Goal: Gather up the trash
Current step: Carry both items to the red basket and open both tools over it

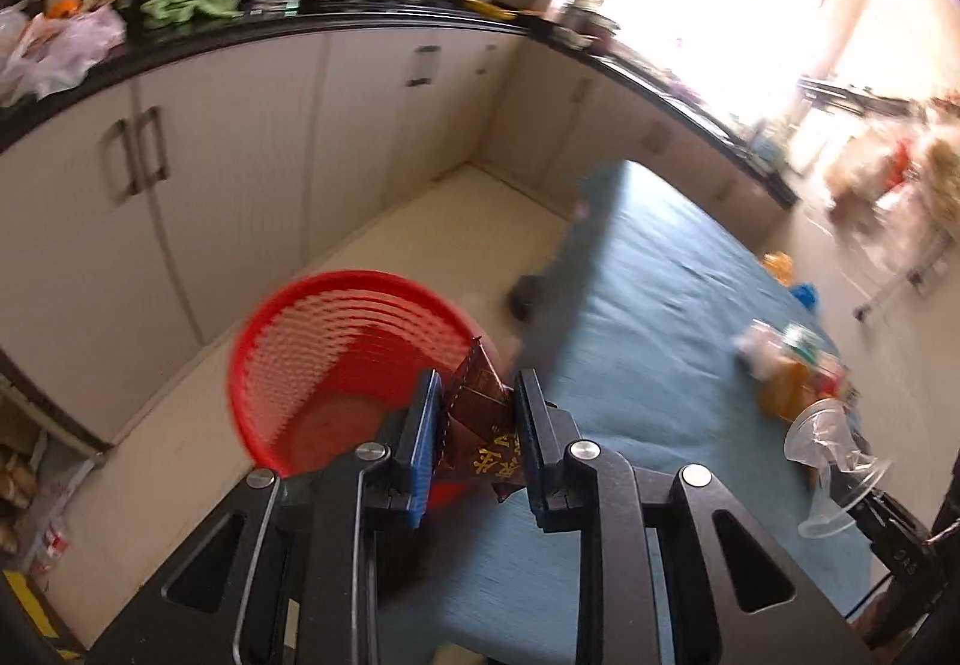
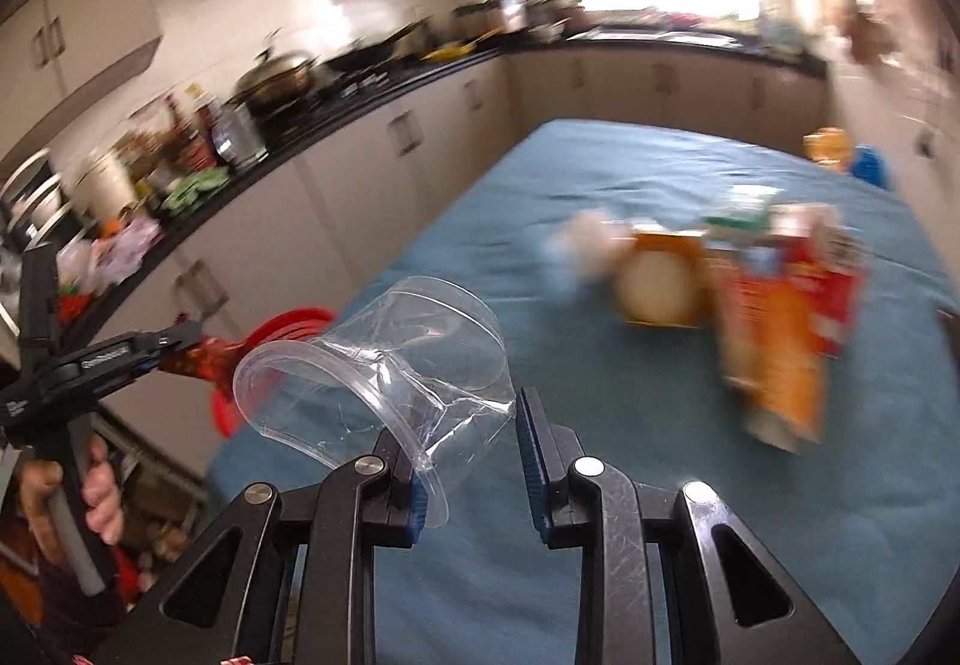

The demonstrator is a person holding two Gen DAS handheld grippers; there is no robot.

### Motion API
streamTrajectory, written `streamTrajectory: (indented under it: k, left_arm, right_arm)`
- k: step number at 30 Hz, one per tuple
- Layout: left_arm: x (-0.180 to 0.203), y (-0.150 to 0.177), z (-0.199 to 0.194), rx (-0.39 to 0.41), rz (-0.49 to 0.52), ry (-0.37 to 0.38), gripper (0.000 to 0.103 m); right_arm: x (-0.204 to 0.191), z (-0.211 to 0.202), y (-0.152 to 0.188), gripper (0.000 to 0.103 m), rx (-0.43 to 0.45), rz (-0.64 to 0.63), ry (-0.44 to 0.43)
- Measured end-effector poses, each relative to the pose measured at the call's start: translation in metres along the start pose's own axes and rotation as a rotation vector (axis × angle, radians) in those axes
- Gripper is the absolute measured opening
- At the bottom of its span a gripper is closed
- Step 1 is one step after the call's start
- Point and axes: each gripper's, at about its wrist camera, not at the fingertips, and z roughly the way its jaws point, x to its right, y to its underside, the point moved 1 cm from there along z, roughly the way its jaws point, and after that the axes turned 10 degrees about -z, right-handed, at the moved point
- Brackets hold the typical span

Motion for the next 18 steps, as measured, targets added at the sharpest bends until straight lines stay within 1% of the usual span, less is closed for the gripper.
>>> streamTrajectory:
  k: [4, 6, 10, 12, 13, 14, 16, 17, 18]
  left_arm:
    - [-0.025, -0.014, 0.023, 0.002, -0.034, -0.077, 0.024]
    - [-0.036, -0.018, 0.032, -0.004, -0.042, -0.100, 0.024]
    - [-0.049, -0.020, 0.045, -0.014, -0.059, -0.132, 0.025]
    - [-0.051, -0.019, 0.047, -0.010, -0.064, -0.138, 0.031]
    - [-0.053, -0.019, 0.047, -0.006, -0.066, -0.142, 0.037]
    - [-0.054, -0.020, 0.047, 0.001, -0.070, -0.145, 0.046]
    - [-0.056, -0.019, 0.043, 0.022, -0.084, -0.148, 0.055]
    - [-0.058, -0.020, 0.042, 0.029, -0.089, -0.149, 0.056]
    - [-0.058, -0.020, 0.041, 0.034, -0.092, -0.150, 0.056]
  right_arm:
    - [-0.032, 0.059, -0.026, 0.028, -0.044, -0.026, -0.111]
    - [-0.046, 0.091, -0.036, 0.028, -0.073, -0.030, -0.165]
    - [-0.070, 0.135, -0.046, 0.028, -0.124, -0.031, -0.242]
    - [-0.078, 0.151, -0.048, 0.029, -0.145, -0.034, -0.265]
    - [-0.082, 0.158, -0.049, 0.029, -0.152, -0.037, -0.278]
    - [-0.087, 0.164, -0.050, 0.031, -0.157, -0.039, -0.289]
    - [-0.092, 0.173, -0.052, 0.032, -0.161, -0.037, -0.299]
    - [-0.094, 0.176, -0.053, 0.037, -0.163, -0.037, -0.308]
    - [-0.097, 0.179, -0.053, 0.046, -0.168, -0.039, -0.313]
